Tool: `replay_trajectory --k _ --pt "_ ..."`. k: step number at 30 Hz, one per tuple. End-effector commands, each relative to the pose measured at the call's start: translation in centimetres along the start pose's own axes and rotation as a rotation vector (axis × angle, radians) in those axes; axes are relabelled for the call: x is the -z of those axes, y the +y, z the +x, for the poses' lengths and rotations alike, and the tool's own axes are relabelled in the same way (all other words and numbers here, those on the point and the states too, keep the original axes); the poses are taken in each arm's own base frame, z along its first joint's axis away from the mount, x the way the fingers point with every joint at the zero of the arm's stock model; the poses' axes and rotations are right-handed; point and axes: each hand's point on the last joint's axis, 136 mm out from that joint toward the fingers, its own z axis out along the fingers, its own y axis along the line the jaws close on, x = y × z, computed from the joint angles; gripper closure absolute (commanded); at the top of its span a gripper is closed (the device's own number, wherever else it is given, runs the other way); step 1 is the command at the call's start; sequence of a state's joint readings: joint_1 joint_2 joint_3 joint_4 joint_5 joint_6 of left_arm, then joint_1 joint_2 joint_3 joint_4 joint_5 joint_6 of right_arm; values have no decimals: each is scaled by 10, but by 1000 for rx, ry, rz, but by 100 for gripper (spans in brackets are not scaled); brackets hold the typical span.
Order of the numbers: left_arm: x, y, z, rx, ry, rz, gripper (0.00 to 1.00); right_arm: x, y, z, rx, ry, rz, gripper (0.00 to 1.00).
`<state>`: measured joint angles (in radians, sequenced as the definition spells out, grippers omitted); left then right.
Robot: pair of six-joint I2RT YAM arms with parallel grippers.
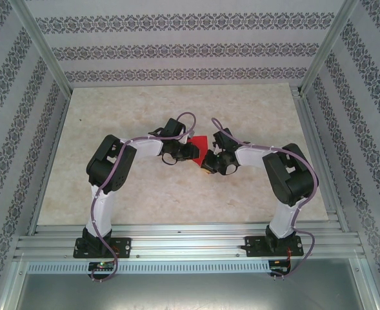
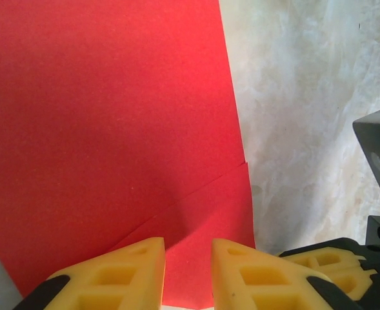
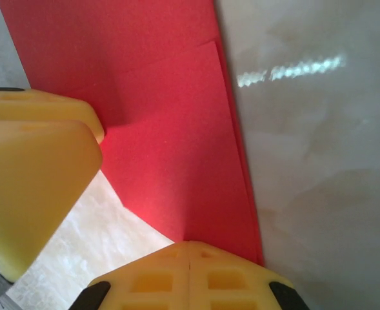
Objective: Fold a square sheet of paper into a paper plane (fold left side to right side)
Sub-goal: Third fold the triangle at the center of the table.
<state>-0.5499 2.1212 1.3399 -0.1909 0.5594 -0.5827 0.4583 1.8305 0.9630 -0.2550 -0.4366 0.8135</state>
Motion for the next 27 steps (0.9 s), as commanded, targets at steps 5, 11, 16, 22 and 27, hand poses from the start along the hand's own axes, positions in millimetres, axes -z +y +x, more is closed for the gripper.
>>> replay_trajectory --k 5,11,16,22,27 --pt "-21 44 20 34 47 -130 73 0 -37 4 -32 -18 95 100" --pt "-20 49 19 31 50 -163 74 10 -64 30 -80 14 95 100" --pt "-19 48 18 26 51 -160 74 18 -85 41 -118 25 105 100" --pt "-14 32 11 8 36 -106 71 38 -68 30 -74 -8 68 100" --pt "11 -14 -13 -27 -12 22 65 62 -29 6 42 -82 3 88"
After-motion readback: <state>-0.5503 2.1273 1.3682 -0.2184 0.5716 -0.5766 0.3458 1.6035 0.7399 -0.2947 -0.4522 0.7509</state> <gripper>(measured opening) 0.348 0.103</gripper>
